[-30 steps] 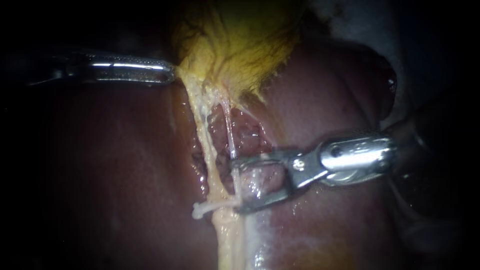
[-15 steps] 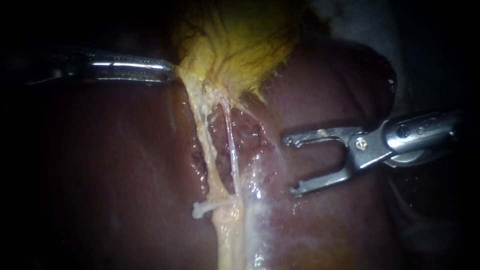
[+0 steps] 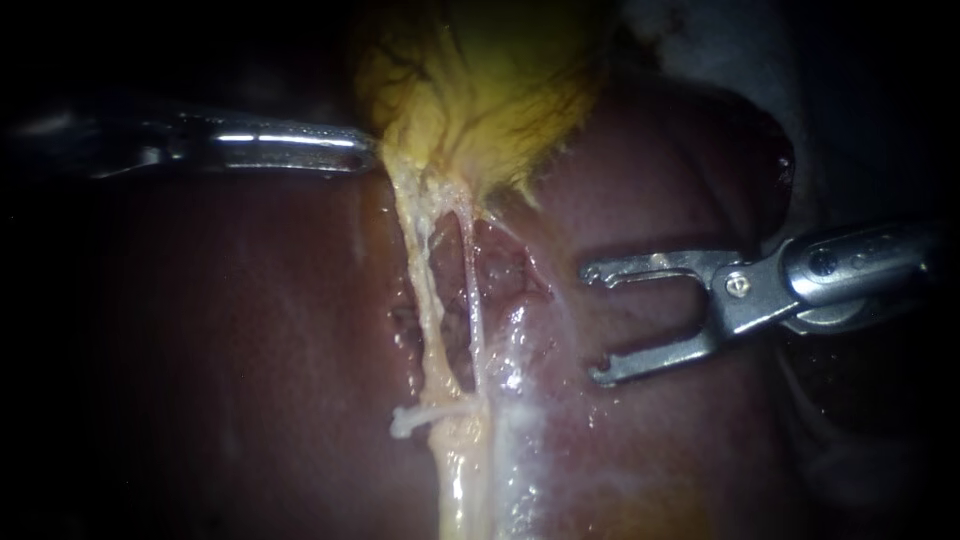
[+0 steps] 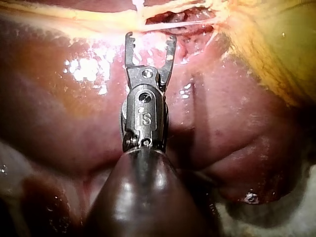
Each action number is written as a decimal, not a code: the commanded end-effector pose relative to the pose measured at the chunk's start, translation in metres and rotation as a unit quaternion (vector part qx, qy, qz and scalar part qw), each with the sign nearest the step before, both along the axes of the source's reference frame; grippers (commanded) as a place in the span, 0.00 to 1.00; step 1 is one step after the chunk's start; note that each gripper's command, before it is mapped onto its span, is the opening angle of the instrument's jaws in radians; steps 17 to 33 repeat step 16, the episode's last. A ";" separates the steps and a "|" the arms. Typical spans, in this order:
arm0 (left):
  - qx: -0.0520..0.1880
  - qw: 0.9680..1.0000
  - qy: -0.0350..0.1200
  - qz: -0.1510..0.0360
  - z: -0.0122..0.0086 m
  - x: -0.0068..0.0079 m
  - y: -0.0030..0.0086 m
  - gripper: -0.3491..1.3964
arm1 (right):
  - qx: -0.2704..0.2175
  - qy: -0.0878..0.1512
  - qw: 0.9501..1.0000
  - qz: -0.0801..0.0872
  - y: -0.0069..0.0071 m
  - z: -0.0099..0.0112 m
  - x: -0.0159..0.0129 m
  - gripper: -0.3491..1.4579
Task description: Going back first clip left tube
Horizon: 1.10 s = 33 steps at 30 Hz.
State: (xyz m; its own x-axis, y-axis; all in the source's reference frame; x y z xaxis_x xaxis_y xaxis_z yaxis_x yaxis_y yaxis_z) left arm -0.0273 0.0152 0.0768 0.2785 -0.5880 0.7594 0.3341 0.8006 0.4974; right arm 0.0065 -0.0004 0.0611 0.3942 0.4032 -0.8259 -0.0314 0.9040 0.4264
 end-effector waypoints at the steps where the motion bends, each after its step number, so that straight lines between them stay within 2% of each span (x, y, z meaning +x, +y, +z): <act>1: -0.003 1.000 0.002 0.003 0.0004 -0.0002 -0.0001 0.00 | 0.000 0.000 1.000 0.000 0.0000 0.0000 0.0000 0.50; 5: -0.001 1.000 0.004 0.006 0.0014 -0.0005 -0.0004 0.00 | 0.000 0.000 1.000 0.000 -0.0002 -0.0002 0.0000 0.50; 33: 0.000 1.000 0.003 0.006 0.0013 -0.0003 -0.0003 0.00 | 0.000 -0.001 1.000 0.001 -0.0002 -0.0001 0.0004 0.50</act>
